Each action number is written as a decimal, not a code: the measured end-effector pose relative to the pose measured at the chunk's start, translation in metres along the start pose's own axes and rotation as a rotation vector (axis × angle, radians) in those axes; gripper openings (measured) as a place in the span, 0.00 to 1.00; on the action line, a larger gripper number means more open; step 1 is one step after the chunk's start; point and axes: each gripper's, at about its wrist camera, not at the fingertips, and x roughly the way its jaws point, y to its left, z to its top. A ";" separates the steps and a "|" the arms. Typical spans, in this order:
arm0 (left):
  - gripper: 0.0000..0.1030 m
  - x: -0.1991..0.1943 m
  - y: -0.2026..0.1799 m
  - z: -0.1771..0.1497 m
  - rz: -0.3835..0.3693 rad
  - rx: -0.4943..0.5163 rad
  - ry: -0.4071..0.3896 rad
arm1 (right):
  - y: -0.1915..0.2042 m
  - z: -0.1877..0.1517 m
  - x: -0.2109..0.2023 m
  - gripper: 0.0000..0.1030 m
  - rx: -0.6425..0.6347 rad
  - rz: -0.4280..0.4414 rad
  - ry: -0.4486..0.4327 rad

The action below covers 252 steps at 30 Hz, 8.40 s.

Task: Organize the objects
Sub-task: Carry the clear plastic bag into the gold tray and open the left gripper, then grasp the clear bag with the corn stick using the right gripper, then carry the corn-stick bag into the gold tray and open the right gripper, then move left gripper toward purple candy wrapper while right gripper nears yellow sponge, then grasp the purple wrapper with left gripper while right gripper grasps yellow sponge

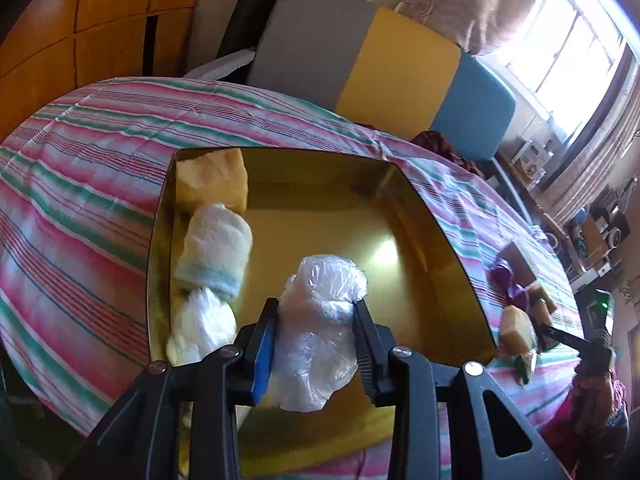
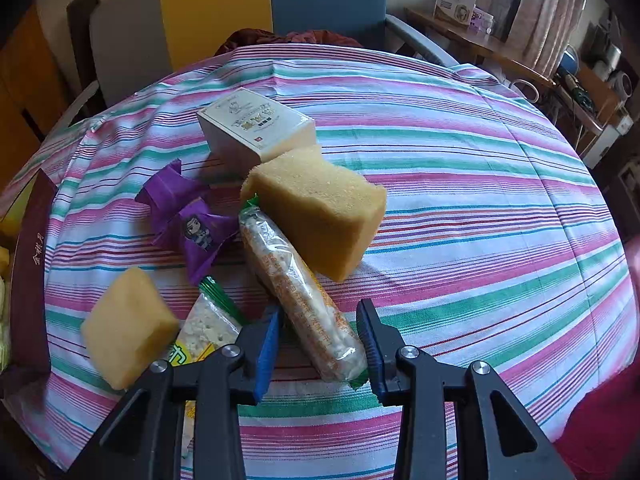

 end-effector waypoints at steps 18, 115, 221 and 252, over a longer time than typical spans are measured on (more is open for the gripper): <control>0.35 0.107 0.022 0.094 0.184 -0.001 0.101 | 0.001 0.000 0.003 0.38 -0.010 0.015 0.014; 0.47 -0.034 0.065 -0.044 0.117 -0.148 -0.043 | 0.423 0.001 0.029 0.40 -0.172 0.754 0.319; 0.45 0.229 -0.323 0.022 -0.175 0.040 0.455 | -0.045 0.028 -0.031 0.88 0.396 0.329 -0.175; 0.35 0.125 -0.288 -0.017 -0.227 0.427 0.218 | -0.092 0.021 -0.016 0.88 0.635 0.238 -0.162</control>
